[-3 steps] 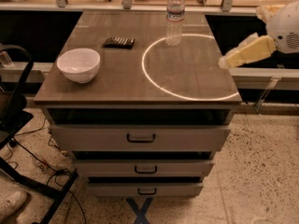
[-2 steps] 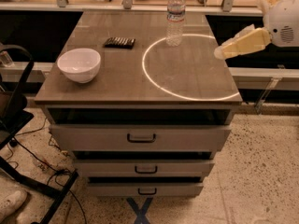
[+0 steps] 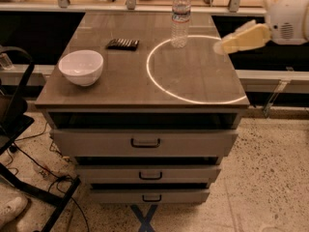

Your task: Place water bottle into white bowl

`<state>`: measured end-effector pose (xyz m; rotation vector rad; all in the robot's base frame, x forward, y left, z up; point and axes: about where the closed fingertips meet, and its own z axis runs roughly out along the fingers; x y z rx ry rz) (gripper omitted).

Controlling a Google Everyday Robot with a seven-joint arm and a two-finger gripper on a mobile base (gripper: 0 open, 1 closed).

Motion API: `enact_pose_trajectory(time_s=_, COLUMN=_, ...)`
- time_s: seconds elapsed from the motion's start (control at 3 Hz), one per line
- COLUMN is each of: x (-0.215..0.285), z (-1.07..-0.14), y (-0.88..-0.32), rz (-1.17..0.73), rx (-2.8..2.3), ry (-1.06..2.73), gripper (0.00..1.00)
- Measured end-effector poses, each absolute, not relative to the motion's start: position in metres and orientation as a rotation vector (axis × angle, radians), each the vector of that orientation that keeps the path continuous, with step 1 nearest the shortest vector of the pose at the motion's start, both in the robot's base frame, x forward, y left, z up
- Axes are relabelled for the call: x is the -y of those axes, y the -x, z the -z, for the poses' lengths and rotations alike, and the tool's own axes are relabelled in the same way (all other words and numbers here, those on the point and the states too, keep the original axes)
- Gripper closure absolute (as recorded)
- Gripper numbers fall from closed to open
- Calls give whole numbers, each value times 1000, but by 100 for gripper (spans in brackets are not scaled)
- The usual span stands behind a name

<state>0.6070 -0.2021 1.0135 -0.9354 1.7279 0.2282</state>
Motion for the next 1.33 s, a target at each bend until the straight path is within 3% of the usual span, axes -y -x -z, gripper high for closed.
enact_pose_trajectory(time_s=1.33, x=169, z=-999, y=-761, rz=-286, rx=-1650, ry=641, gripper=0)
